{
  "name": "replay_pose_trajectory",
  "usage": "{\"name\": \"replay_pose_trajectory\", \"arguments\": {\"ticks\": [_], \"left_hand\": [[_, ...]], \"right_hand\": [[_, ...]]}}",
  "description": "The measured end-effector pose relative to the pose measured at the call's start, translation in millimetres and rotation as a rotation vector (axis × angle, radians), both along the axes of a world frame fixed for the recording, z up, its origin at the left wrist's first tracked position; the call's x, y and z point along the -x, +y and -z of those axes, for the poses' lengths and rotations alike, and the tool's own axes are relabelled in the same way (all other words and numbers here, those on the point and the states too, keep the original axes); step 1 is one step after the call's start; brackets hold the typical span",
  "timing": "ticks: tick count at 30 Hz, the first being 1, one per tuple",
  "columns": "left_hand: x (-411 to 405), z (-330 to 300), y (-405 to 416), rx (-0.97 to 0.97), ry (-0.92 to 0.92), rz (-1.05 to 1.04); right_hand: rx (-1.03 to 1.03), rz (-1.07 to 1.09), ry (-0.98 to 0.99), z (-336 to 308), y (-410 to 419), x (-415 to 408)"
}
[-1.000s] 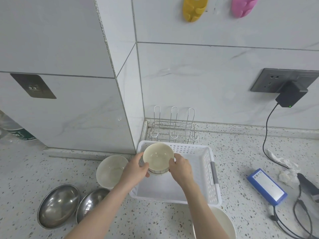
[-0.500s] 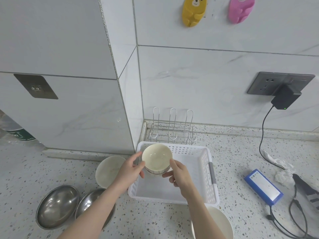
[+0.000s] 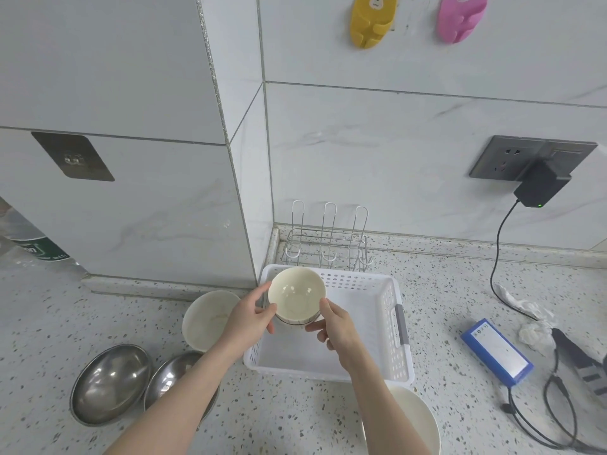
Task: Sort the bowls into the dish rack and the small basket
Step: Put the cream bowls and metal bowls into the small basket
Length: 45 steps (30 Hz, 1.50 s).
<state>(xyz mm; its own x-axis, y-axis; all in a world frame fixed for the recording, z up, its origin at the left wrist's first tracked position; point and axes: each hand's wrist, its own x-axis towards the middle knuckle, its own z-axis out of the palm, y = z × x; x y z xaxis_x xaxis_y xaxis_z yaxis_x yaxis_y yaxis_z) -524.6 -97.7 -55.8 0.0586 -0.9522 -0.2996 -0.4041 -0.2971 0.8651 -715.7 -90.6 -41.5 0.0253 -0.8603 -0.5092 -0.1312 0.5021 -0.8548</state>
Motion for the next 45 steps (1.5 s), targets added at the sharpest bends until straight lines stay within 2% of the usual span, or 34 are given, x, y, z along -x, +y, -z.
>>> {"name": "replay_pose_trajectory", "arguments": {"ticks": [7, 12, 14, 18, 22, 25, 28, 35, 40, 45], "left_hand": [[3.3, -8.2, 4.6, 0.020, 0.055, -0.036], [-6.9, -15.9, 19.8, 0.104, 0.151, -0.233], [-20.3, -19.9, 27.8, 0.143, 0.051, -0.291], [-61.4, -23.3, 45.8, 0.183, -0.309, -0.322], [-94.3, -21.5, 55.4, 0.055, -0.510, -0.348], [-105.8, -22.3, 56.7, -0.100, -0.512, -0.331], [-112.0, -21.4, 52.9, -0.214, -0.535, -0.227], [-125.3, -12.8, 38.2, -0.210, -0.466, -0.084], [-133.1, -1.9, 28.7, -0.245, -0.383, -0.077], [-130.8, -1.3, 25.1, -0.206, -0.374, -0.118]], "right_hand": [[-0.084, 0.056, 0.002, -10.6, 7.8, -5.5], [-0.036, 0.150, -0.013, -16.9, 35.6, -2.9], [0.018, 0.192, -0.015, -20.4, 51.0, 3.0], [0.074, 0.279, -0.026, -29.2, 85.7, 14.7], [0.032, 0.318, -0.047, -36.2, 121.9, 17.2], [-0.010, 0.351, -0.072, -36.7, 144.1, 12.8], [-0.054, 0.424, -0.095, -33.4, 161.8, 9.4], [-0.222, 0.592, -0.042, -21.4, 197.8, 10.3], [-0.358, 0.702, -0.134, -12.1, 210.7, 10.0], [-0.372, 0.829, -0.175, -8.2, 212.0, 5.9]]}}
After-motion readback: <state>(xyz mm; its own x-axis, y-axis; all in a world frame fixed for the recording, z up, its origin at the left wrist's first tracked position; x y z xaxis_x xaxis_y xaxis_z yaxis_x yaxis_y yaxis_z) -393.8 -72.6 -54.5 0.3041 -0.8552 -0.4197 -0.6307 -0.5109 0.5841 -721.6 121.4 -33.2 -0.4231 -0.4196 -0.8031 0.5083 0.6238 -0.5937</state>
